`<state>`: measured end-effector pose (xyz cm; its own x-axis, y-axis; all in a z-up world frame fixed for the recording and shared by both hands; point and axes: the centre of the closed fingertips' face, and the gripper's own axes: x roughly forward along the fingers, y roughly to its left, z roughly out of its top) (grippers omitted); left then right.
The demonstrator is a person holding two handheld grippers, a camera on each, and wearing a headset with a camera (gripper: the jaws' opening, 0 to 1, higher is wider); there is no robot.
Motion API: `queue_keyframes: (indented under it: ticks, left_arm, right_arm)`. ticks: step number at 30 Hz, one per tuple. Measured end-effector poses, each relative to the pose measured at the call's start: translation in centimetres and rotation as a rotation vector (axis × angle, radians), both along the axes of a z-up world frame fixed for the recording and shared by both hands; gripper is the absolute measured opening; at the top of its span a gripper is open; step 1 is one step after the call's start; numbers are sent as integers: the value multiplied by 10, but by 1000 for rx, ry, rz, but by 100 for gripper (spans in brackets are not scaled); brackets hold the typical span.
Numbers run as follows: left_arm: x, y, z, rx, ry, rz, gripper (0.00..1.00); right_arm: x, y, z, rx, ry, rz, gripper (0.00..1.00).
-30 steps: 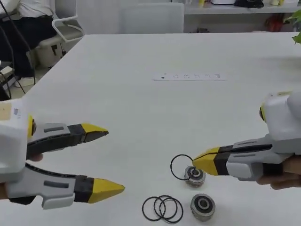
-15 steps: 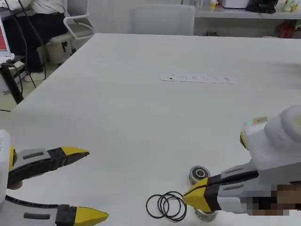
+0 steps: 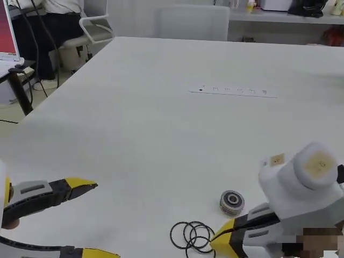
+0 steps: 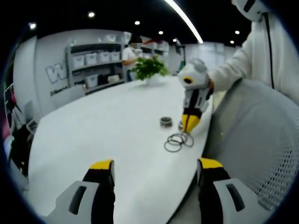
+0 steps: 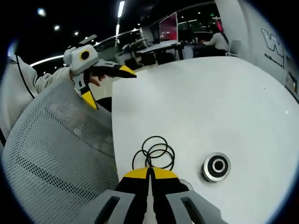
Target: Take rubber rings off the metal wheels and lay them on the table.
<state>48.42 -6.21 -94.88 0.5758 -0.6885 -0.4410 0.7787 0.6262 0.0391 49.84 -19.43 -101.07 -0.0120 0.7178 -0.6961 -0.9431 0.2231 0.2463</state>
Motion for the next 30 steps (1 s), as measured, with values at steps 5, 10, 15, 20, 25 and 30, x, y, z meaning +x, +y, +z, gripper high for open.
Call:
queue_keyframes:
  ticks: [5,10,15,20,25,30]
  left_arm:
    - [-1,-1,0,2,2,-6,73]
    - [-1,0,2,4,-4,-1,74]
    - [-1,-1,2,2,-5,-2,74]
    - [-2,-2,4,4,-4,-6,74]
    - [-1,-1,7,1,-5,0,75]
    - [0,1,10,-5,-9,5,78]
  right_arm:
    - [3,1,0,-7,-24,0,1]
    - [3,-1,2,-6,-29,1,2]
    - [5,0,7,6,-33,-6,3]
    - [6,0,16,21,-47,-5,8]
    - [12,-3,30,45,-63,-24,15]
    - [20,-7,50,84,-99,-60,19]
